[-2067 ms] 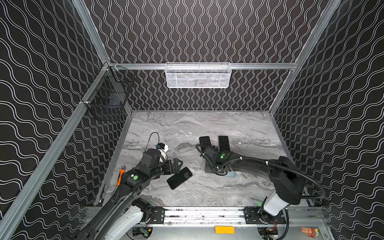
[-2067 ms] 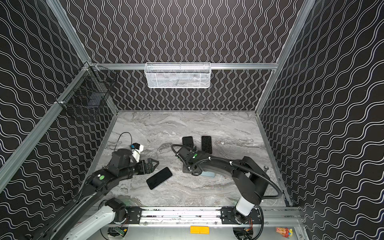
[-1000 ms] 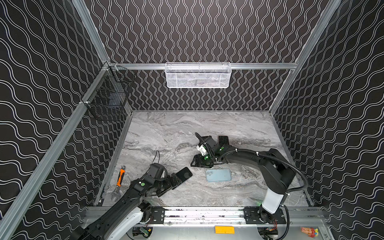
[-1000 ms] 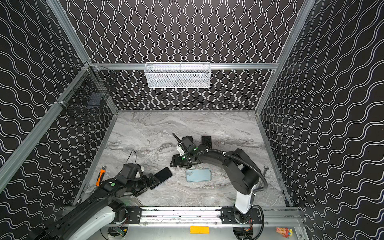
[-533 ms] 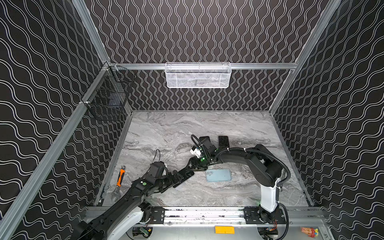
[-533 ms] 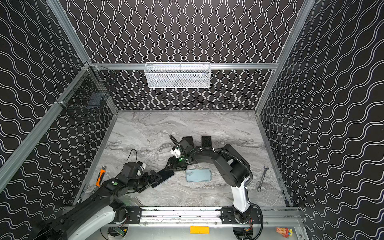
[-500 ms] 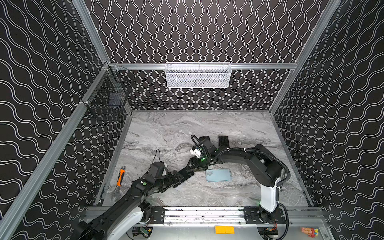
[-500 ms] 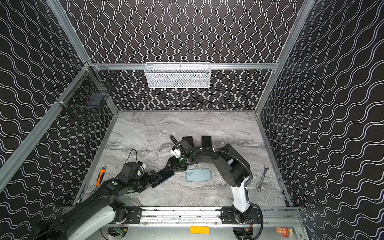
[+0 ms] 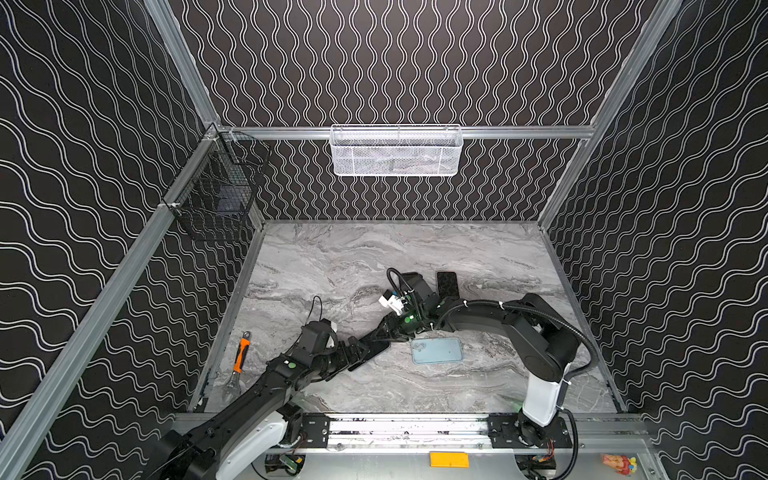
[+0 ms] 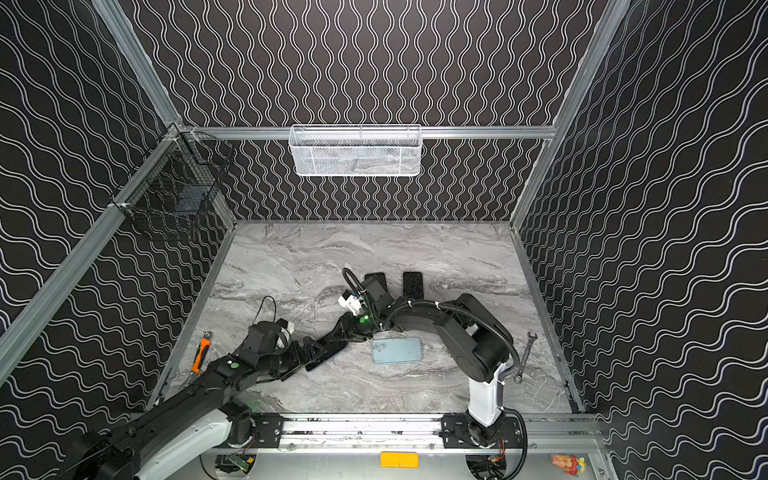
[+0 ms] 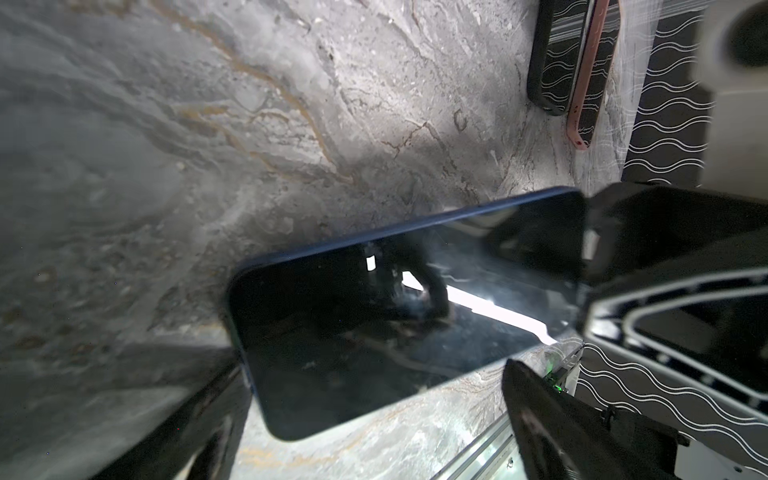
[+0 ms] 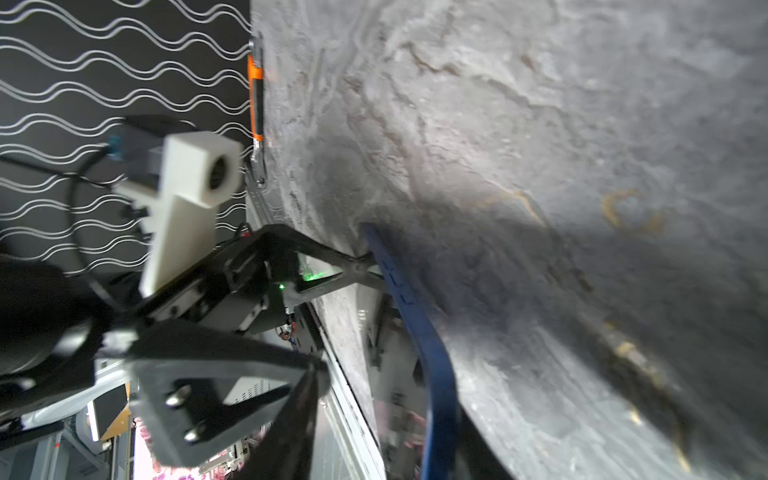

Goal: Put the phone into the phone case
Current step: 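Grasp the blue-edged black phone with the left gripper and lift it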

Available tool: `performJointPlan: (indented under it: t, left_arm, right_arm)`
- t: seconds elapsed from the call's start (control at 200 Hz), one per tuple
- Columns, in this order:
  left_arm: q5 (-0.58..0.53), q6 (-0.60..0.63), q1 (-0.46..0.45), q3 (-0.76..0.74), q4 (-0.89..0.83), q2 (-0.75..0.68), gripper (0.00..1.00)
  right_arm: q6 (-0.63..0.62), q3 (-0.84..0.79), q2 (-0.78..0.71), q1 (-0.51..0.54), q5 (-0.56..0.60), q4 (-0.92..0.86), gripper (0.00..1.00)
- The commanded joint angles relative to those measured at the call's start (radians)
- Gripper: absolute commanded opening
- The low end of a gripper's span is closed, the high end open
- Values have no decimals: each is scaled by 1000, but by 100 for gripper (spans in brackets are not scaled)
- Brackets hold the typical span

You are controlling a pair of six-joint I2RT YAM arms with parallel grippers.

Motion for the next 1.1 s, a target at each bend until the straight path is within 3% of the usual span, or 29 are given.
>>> performJointPlan:
  t: [0.0, 0.295, 0.43, 0.551, 0.696, 0.866, 1.096]
  left_arm:
    - [-4, 27, 2, 1, -36, 10, 99]
    - [-22, 96, 2, 77, -129, -58, 99]
    - [-70, 252, 1, 233, -267, -101, 99]
    - [-57, 436, 3, 406, -352, -23, 99]
    - [47, 636, 2, 598, -417, 156, 99]
    - [260, 844, 13, 764, -484, 318, 99]
    - [454, 812, 16, 726, -346, 452, 87]
  right_arm:
    - [21, -9, -18, 2, 2, 62, 31]
    - [21, -18, -63, -12, 43, 46, 6]
    - [-3, -43, -125, -57, 23, 16, 2]
    - [-82, -44, -187, -109, -33, -68, 1]
    - [-168, -82, -243, -169, -155, -151, 0]
    - [-219, -78, -277, -190, -263, -216, 0]
    - [-290, -62, -313, -202, -245, -299, 0]
